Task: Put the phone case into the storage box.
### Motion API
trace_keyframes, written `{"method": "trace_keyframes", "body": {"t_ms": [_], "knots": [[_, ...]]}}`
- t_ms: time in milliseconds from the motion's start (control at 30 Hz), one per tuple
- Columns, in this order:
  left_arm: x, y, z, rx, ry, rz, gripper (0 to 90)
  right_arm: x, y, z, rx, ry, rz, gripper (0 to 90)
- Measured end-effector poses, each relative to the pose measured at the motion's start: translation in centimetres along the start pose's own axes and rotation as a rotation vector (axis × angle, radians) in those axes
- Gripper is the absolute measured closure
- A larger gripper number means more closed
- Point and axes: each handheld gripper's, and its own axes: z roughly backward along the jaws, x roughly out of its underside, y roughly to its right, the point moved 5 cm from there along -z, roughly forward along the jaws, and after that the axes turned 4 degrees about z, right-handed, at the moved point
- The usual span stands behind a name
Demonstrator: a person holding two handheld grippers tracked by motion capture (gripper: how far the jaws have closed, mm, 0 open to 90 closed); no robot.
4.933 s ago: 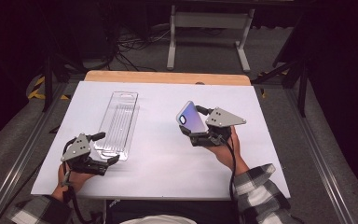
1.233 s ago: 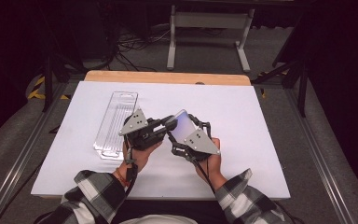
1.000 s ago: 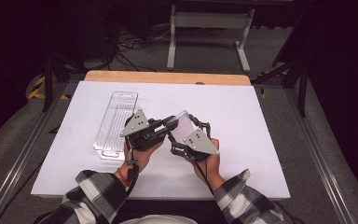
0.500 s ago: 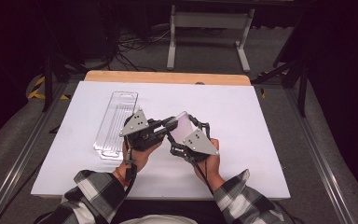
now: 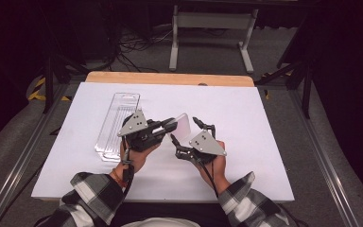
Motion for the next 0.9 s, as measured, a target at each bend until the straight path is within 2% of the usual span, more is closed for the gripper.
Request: {"method": "trace_keyframes", "body": {"t_ms": [167, 333, 533, 700, 733, 900], "knots": [[0.0, -0.3, 0.2, 0.002, -0.006, -0.012, 79.7, 0.1, 0.3, 0.3, -0.018, 0.001, 0.000, 13.6], [0.1, -0.6, 0.5, 0.007, -0.015, -0.001, 79.7, 0.1, 0.5, 0.8, -0.019, 0.011, 0.023, 13.5], [0.1, -1.0, 1.0, -0.011, -0.018, -0.008, 79.7, 0.2, 0.7, 1.3, -0.028, 0.017, 0.030, 14.3], [-0.1, -1.3, 1.5, -0.021, -0.033, -0.033, 79.7, 0.3, 0.9, 1.7, -0.036, 0.009, 0.032, 14.6], [-0.1, -1.2, 1.5, -0.017, -0.025, -0.023, 79.7, 0.3, 1.0, 1.9, -0.041, 0.010, 0.034, 14.7], [-0.2, -1.6, 1.9, -0.019, -0.022, -0.026, 79.7, 0.6, 1.6, 2.5, -0.048, 0.008, 0.036, 16.1]]}}
